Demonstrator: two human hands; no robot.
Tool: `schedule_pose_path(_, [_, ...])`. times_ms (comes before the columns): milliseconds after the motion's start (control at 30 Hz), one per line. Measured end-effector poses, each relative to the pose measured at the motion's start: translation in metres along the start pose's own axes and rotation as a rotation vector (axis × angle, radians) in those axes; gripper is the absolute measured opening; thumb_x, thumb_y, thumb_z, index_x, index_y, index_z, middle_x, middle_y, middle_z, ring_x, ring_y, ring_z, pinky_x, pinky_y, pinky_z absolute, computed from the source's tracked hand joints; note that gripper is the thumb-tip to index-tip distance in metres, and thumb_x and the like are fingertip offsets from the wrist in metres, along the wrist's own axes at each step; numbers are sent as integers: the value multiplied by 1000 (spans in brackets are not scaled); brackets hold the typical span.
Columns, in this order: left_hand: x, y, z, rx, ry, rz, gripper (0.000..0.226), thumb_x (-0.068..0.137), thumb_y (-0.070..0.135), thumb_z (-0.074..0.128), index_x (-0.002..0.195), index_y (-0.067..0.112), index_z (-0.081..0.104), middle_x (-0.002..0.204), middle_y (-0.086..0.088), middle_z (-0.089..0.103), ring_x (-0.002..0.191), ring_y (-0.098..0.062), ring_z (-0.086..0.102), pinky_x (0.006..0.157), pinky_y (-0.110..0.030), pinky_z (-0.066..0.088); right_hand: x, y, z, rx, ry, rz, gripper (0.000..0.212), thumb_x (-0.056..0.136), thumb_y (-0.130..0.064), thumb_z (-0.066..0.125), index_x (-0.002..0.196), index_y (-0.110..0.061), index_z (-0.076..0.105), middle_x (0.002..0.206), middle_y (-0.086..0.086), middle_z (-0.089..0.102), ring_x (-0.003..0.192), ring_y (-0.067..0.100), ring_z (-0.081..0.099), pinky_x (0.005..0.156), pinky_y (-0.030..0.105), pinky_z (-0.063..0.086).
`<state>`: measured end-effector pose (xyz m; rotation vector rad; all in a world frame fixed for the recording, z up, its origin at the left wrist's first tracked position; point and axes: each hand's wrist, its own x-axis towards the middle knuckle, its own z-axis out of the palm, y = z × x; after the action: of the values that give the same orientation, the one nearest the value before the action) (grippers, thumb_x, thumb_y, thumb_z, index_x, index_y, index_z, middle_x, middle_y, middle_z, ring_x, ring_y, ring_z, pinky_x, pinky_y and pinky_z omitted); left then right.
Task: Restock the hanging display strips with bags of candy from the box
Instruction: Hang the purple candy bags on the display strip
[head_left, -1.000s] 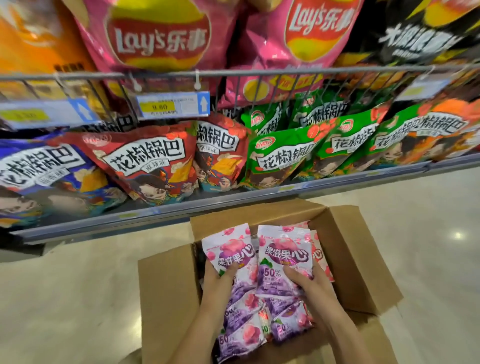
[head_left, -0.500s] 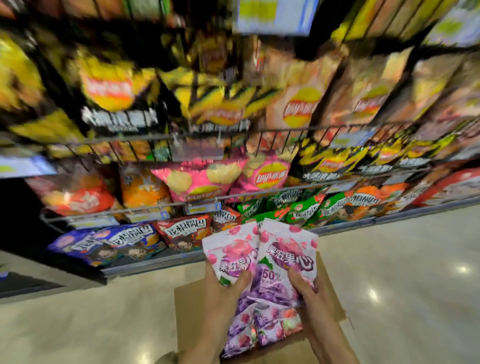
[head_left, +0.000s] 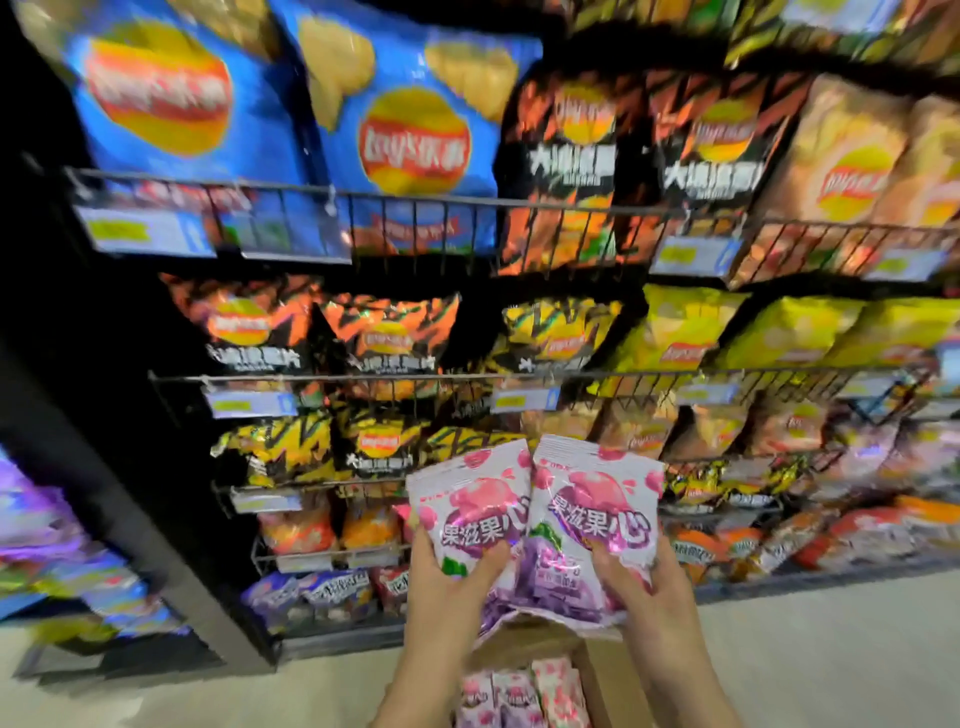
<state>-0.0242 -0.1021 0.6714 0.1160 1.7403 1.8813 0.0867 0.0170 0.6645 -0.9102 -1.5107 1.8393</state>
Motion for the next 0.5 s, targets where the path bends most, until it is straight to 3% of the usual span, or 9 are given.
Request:
schedule_pose_path(67, [-15, 23, -6, -22, 22, 39, 97, 78, 29, 72, 150, 23, 6, 157, 6, 11, 143, -20, 19, 112, -39, 25, -10, -25, 10, 6, -24, -41, 40, 83, -6, 64, 115, -27, 53, 107, -9, 66, 93, 7, 63, 74, 25, 52])
schedule_pose_path(200, [-41, 63, -26, -36, 98, 115, 96, 80, 29, 70, 150, 24, 6, 157, 8, 10, 143, -20, 18, 111, -40, 25, -28, -60, 38, 31, -147, -68, 64, 71, -29, 74, 130, -31, 47, 124, -7, 61, 114, 19, 58, 100, 46, 45])
schedule_pose_path(333, [-57, 86, -59, -44, 206, 223, 98, 78, 35, 72, 150, 26, 6, 157, 6, 10, 143, -21, 21, 114, -42, 25, -41, -81, 68, 43, -220, -129, 50, 76, -18, 72, 121, -30, 52, 120, -1, 64, 109, 23, 60, 98, 46, 46])
schedule_pose_path(433, [-66, 103, -90, -72, 255, 316, 90, 77, 31, 73, 148, 27, 17, 148, 10, 32, 133, -17, 36, 111, -39, 32, -53, -95, 96, 42, -284, -172, 69, 52, -50, 84, 115, -36, 57, 117, -3, 65, 110, 21, 61, 97, 48, 47])
schedule_pose_path(500, [-72, 114, -116, -111, 286, 363, 81, 79, 24, 73, 144, 27, 24, 129, 18, 45, 117, -10, 43, 102, -30, 35, -59, -101, 118, 43, -317, -177, 82, 39, -56, 87, 112, -31, 58, 113, -2, 68, 105, 20, 64, 91, 45, 51])
